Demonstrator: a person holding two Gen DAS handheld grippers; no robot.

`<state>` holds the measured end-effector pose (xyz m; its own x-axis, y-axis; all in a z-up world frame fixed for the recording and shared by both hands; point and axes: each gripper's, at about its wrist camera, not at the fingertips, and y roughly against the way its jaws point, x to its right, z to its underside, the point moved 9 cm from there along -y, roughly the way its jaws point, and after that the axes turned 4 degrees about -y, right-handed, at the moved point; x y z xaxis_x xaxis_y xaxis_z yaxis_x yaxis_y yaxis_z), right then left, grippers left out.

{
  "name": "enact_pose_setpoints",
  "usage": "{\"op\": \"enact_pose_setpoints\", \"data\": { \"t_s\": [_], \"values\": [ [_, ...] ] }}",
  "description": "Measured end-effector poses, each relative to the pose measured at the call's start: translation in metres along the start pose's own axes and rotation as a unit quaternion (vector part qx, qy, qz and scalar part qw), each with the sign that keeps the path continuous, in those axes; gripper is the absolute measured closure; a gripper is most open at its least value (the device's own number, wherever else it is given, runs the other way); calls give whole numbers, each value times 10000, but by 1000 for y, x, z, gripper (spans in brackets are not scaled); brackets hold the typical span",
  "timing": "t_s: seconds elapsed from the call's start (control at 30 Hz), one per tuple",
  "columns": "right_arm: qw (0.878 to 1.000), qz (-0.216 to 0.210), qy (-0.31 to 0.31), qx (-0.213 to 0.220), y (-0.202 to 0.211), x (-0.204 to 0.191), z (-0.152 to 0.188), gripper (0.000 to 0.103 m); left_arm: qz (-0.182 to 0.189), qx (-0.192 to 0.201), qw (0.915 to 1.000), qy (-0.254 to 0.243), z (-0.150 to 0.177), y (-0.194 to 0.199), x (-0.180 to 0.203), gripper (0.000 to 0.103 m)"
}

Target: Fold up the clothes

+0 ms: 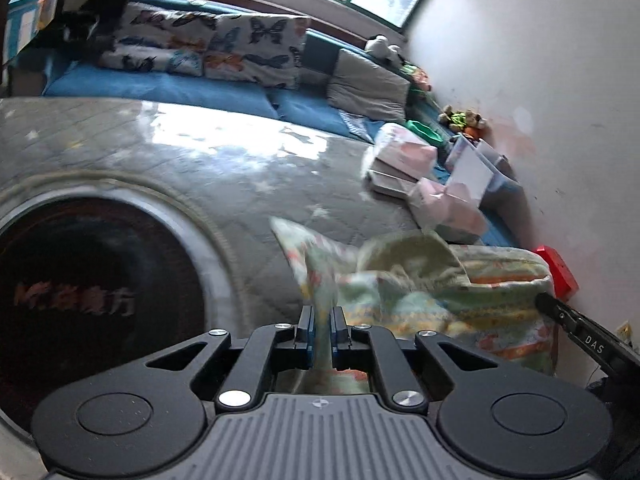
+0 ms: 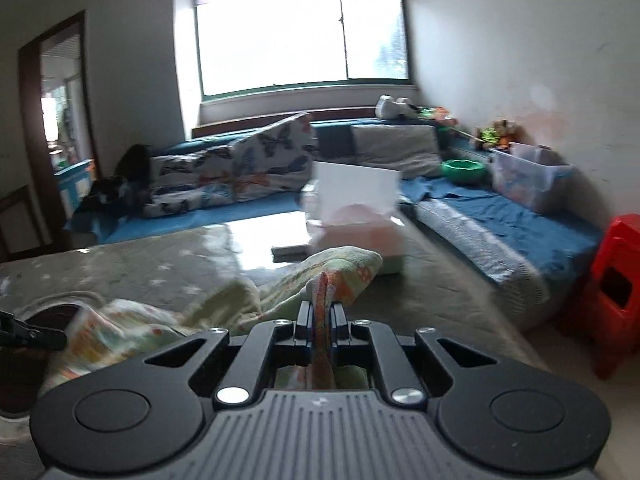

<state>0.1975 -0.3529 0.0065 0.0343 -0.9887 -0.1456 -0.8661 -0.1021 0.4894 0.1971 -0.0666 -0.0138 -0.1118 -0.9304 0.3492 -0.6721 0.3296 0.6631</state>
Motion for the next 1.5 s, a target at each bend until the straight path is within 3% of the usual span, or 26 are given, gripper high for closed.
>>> {"op": "enact_pose_setpoints", "data": {
  "t_s": [0.1,0.3,0.4,0.43,0.47,0.53,0.57,0.77,0.87,1.0,1.17,1.5],
  "values": [
    [9993,235,-230,-189,-9,25,12,95,-37,-77,9999,-89,3,-13,7,95],
    [9958,836,-77,-366,-21,51,31,92,-110,-262,9992,-291,13,-25,15,94],
    [9970,675,-117,-373,-20,43,31,82,-114,-310,9985,-437,16,-31,23,92],
    [9974,603,-106,-375,-20,39,32,69,-116,-330,9982,-486,17,-33,26,87],
    [9978,529,-97,-386,-21,35,33,63,-118,-350,9979,-535,18,-35,29,82],
    [9983,370,-90,-450,-25,25,38,61,-121,-391,9971,-634,20,-39,35,61],
    [9984,290,-86,-482,-27,20,40,56,-123,-411,9967,-683,21,-41,38,58],
    [9970,22,51,-770,-35,-4,63,34,-233,-546,9939,-935,31,-54,44,51],
    [9960,-10,142,-886,-36,-9,71,29,-313,-548,9919,-1100,35,-58,46,48],
    [9962,-58,249,-834,-28,-16,71,23,-341,-499,9901,-1265,38,-54,52,41],
    [9962,-305,376,-726,-14,-32,71,4,-477,-414,9868,-1494,42,-45,57,29],
    [9953,-236,448,-831,-16,-40,86,0,-582,-430,9848,-1582,53,-41,53,20]
  ]
}}
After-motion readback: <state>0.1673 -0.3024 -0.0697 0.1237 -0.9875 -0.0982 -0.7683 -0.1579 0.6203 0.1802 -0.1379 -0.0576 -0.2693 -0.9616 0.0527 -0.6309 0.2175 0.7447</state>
